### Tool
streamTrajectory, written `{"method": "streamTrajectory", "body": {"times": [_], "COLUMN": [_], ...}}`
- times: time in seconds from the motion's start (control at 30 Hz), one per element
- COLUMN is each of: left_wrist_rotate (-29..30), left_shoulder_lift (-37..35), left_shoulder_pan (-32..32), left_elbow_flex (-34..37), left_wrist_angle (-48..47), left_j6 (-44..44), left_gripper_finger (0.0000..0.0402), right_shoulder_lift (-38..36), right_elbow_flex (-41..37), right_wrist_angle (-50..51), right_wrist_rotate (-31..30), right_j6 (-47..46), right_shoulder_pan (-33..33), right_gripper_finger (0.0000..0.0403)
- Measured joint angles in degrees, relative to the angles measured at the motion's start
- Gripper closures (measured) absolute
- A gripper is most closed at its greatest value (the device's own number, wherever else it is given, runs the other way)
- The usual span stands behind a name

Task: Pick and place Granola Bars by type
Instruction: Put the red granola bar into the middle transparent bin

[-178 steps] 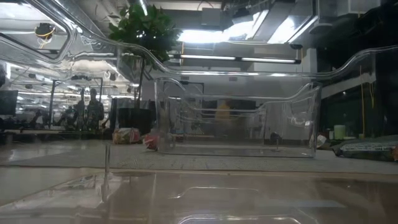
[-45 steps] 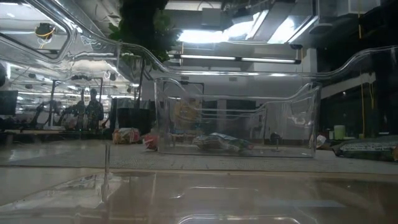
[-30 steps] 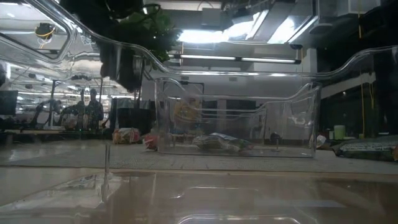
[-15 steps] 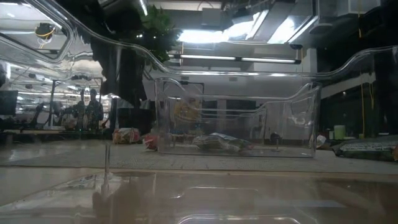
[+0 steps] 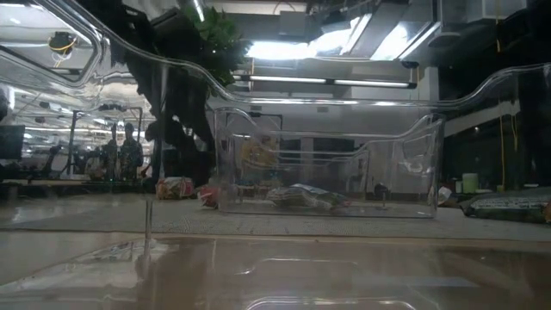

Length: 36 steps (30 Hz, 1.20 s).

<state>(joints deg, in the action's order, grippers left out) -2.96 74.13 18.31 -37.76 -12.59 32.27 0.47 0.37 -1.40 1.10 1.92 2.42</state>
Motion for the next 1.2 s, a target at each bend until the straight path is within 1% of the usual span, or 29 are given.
{"method": "streamTrajectory", "body": {"times": [0.1,0.17,0.33,0.57,0.93,1.07,1.2], "left_wrist_rotate": [-1.7,-1.8,-2.3,-5.7,-5.6,-5.1,-4.8], "left_shoulder_lift": [3.2,5.5,10.0,15.0,19.1,19.3,19.4], "left_shoulder_pan": [0.0,0.0,0.0,0.0,0.0,-0.2,-0.1], "left_elbow_flex": [0.0,0.0,0.0,0.0,-0.1,-0.2,-0.1], "left_wrist_angle": [3.0,4.7,8.9,14.5,15.0,15.1,14.8], "left_j6": [0.1,0.8,1.5,3.2,6.0,6.1,8.5], "left_gripper_finger": [0.0166,0.0163,0.0163,0.0164,0.0165,0.0186,0.0228], "right_shoulder_lift": [0.0,0.0,0.0,0.0,0.0,0.0,0.0], "right_elbow_flex": [0.0,0.0,0.0,0.0,0.0,0.0,0.0], "right_wrist_angle": [0.0,0.0,0.0,0.0,0.0,0.0,0.0], "right_wrist_rotate": [0.0,0.0,0.0,0.0,0.0,0.0,0.0], "right_j6": [-0.1,-0.1,-0.2,-0.3,-0.2,-0.2,-0.2], "right_shoulder_pan": [0.0,0.0,0.0,0.0,0.0,0.0,0.0], "right_gripper_finger": [0.0254,0.0254,0.0254,0.0254,0.0254,0.0254,0.0254]}}
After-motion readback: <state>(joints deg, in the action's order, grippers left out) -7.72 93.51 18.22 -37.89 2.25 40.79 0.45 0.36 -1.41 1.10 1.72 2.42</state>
